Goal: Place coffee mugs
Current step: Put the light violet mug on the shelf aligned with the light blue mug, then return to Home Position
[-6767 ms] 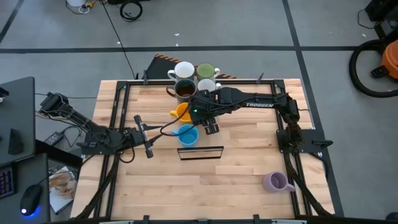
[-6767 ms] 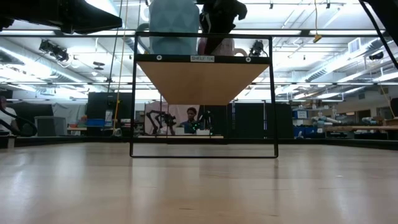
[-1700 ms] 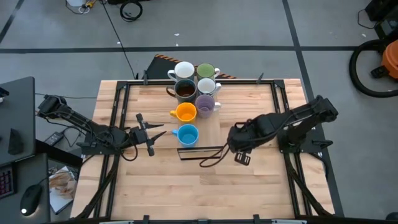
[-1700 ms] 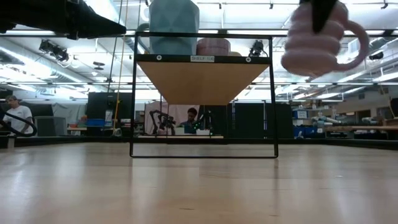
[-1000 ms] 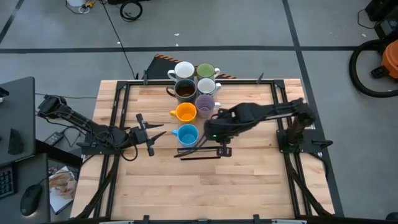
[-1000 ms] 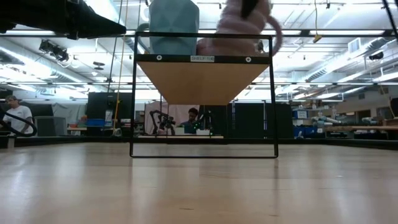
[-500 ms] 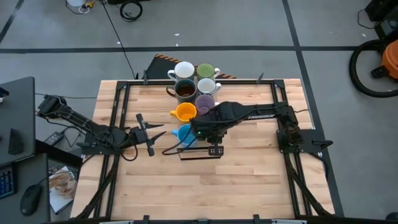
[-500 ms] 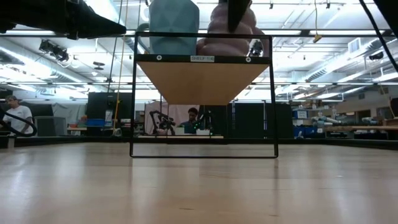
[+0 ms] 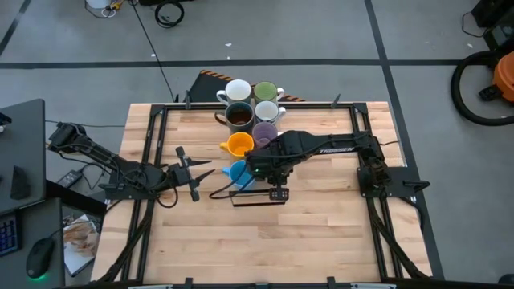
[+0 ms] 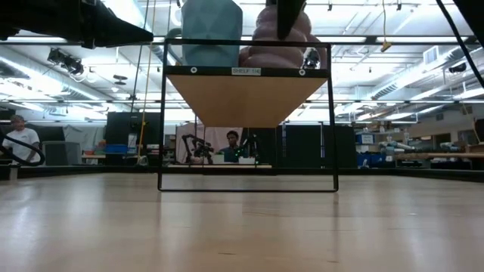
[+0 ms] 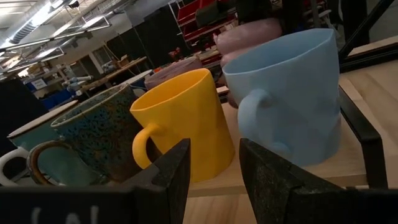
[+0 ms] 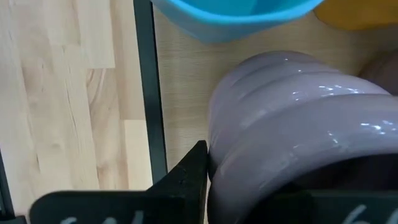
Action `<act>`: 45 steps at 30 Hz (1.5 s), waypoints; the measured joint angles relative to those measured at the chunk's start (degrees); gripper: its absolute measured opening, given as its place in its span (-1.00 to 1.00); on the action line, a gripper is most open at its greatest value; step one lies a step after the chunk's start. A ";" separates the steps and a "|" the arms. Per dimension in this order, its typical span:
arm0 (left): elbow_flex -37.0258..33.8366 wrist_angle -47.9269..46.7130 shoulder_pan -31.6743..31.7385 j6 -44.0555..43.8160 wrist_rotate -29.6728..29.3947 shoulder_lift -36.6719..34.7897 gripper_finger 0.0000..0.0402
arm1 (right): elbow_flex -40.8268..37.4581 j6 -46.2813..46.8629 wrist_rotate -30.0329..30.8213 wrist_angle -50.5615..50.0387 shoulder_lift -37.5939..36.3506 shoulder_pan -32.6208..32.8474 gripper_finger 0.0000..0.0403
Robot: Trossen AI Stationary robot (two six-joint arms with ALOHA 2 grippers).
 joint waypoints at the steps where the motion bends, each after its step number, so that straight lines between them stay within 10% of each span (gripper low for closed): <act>1: 0.00 0.00 0.01 0.02 0.00 0.00 -0.28 | -0.02 -0.14 0.08 0.10 0.00 0.00 -0.71; 18: 0.00 -0.15 0.01 0.00 0.00 0.00 -0.28 | 3.67 0.03 4.66 -0.47 0.20 0.85 -0.14; 35: -0.02 0.02 -0.99 -0.98 5.66 -1.11 -0.28 | 6.21 1.19 15.39 2.11 -6.24 4.78 0.00; 45: -0.07 -2.33 -0.96 -0.95 13.35 -3.79 -0.29 | -11.35 -1.60 17.80 18.67 -17.09 7.97 0.00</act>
